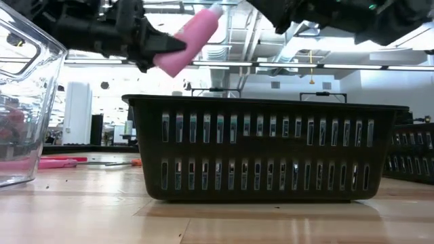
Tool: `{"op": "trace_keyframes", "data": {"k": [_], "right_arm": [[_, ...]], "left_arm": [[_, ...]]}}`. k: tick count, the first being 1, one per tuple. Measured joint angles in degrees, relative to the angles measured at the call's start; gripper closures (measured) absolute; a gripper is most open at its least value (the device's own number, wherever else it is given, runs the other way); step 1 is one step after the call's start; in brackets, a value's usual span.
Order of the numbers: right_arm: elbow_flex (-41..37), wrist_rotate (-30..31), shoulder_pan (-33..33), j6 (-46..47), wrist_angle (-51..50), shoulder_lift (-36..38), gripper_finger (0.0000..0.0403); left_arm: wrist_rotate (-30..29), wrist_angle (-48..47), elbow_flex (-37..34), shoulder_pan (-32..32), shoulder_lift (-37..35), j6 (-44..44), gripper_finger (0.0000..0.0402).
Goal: Pick & Place Paint Supplies
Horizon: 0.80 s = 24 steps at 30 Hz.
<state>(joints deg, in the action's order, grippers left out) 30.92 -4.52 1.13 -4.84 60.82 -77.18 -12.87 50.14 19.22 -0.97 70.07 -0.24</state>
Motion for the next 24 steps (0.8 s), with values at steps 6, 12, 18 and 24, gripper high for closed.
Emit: {"op": "trace_keyframes", "data": {"k": [6, 12, 18, 24], "right_arm": [[1.8, -6.8, -9.0, 7.4, 1.5, 0.0, 0.0117], [3.2, -9.5, -12.7, 11.0, 1.9, -1.7, 0.0117], [7.4, -10.9, -12.8, 11.3, 3.4, -9.0, 0.0117], [10.3, -13.6, -14.0, 12.7, 6.0, -12.3, 0.0117]], "left_arm": [[0.4, 5.9, -0.3, 1.4, 2.0, -0.1, 0.0250], [1.1, 10.3, 0.1, 3.1, 3.8, -0.1, 0.0250], [2.2, 13.7, 3.1, 4.1, 7.5, -0.1, 0.0250], [4.3, 16.9, 5.1, 5.1, 12.8, 0.2, 0.0250]]}}
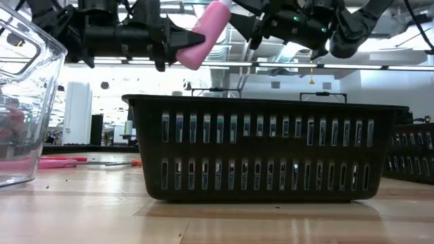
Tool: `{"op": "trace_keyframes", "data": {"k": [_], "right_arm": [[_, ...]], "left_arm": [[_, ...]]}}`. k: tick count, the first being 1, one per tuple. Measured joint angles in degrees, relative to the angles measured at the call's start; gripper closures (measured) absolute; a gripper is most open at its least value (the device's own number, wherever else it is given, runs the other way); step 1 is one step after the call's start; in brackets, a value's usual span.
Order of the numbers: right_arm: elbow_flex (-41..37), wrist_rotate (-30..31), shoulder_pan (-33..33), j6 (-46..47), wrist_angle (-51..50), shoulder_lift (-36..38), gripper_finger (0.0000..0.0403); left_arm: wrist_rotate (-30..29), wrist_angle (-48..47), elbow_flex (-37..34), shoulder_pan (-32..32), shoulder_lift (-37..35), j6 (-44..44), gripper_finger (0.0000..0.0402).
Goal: Pick & Place Paint Supplies
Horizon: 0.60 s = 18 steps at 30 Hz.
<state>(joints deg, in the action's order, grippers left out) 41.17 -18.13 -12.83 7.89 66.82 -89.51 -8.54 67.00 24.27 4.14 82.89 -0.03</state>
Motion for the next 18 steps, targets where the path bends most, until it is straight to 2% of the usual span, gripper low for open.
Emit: {"op": "trace_keyframes", "data": {"k": [7, 18], "right_arm": [[0.2, -0.6, -0.1, -0.2, 0.2, 0.5, 0.0117], [2.1, -0.3, -0.1, -0.7, -0.7, -0.8, 0.0118]], "left_arm": [[0.0, 2.8, 0.2, 0.2, 3.4, -0.2, 0.0252], [0.1, 3.5, 0.2, 0.1, 3.3, -0.2, 0.0252]]}}
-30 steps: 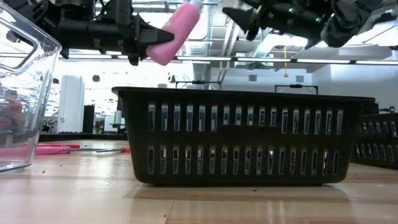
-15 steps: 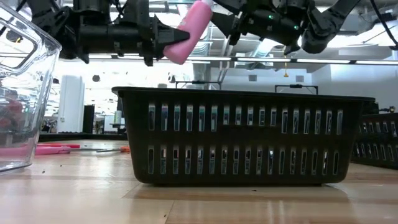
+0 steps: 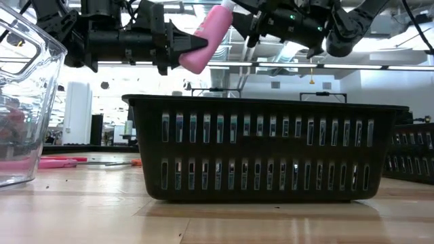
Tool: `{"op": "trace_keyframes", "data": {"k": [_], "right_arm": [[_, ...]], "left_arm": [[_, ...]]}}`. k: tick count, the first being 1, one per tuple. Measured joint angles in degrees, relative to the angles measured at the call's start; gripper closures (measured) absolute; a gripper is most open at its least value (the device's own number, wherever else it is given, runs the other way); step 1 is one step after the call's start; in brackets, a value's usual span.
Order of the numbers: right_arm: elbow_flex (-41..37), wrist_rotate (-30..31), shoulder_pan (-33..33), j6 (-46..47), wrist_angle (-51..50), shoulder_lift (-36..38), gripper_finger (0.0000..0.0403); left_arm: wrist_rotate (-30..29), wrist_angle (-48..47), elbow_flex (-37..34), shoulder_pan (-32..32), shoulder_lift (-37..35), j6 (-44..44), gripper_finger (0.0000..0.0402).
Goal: Pick & Place Paint Supplies
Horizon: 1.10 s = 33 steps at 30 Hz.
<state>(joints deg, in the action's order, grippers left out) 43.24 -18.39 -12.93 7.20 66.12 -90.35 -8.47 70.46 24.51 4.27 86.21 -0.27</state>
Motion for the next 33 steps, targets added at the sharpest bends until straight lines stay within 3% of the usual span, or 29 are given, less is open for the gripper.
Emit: {"op": "trace_keyframes", "data": {"k": [6, 14, 21, 27, 33], "right_arm": [[2.1, 0.0, 0.1, -0.3, -3.8, 0.0, 0.0158], [2.2, 0.6, 1.2, -2.7, -4.2, 0.0, 0.0301], [2.2, 0.4, 1.4, -4.5, -4.2, 0.0, 0.0303], [2.2, -0.2, 1.4, -4.8, -5.7, 0.0, 0.0303], [2.2, -0.8, 1.4, -5.2, -6.8, 0.0, 0.0303]], "left_arm": [[0.0, 0.0, 0.0, 0.0, 0.0, 0.0, 0.0252], [0.5, 0.0, 0.0, -0.1, 0.0, 0.0, 0.0252], [1.0, 0.0, 0.0, 0.0, -0.1, 0.9, 0.0250], [2.9, -5.4, -1.0, 0.0, -3.8, 6.3, 0.0177], [2.5, -19.1, -2.6, 0.3, -14.5, 7.5, 0.0126]]}}
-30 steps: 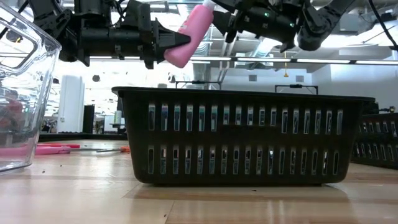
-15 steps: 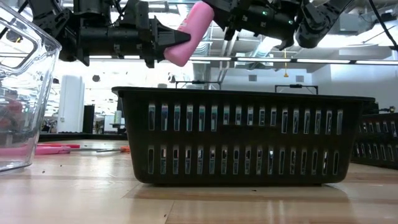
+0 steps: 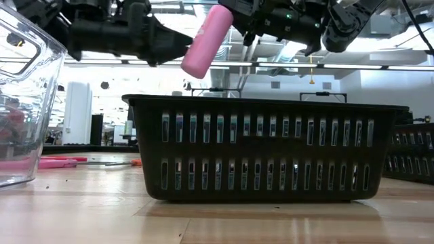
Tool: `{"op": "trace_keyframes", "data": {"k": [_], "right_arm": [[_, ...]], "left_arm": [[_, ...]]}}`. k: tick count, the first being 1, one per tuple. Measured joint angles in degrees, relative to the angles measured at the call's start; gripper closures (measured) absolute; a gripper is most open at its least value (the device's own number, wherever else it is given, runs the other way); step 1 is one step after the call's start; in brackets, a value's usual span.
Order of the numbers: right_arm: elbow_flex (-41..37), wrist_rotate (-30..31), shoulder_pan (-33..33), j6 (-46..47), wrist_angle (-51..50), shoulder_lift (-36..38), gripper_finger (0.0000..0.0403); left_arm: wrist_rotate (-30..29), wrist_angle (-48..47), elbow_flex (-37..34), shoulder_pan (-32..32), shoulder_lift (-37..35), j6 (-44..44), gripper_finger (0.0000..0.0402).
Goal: Pick & Place Paint Supplies
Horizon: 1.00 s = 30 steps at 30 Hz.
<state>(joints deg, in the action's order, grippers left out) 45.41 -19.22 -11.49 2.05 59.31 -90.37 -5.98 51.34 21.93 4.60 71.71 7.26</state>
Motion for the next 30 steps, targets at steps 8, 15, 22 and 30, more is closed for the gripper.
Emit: {"op": "trace_keyframes", "data": {"k": [8, 15, 22, 30], "right_arm": [[0.0, 2.8, -2.4, -3.0, -6.9, 0.0, 0.0303], [0.0, 6.0, -6.2, -5.1, -12.9, 0.0, 0.0303], [0.0, 6.3, -9.1, -6.1, -16.6, 0.0, 0.0303], [0.0, 9.8, -10.5, -8.2, -25.6, 0.0, 0.0303]], "left_arm": [[0.0, -16.9, -0.3, 0.0, -13.4, -0.2, 0.0130], [0.0, -19.5, -0.2, -1.6, -15.9, -0.1, 0.0146], [0.1, -19.4, -0.2, -1.7, -15.9, 0.1, 0.0153], [0.1, -19.4, -0.2, -1.7, -15.9, 0.2, 0.0155]]}}
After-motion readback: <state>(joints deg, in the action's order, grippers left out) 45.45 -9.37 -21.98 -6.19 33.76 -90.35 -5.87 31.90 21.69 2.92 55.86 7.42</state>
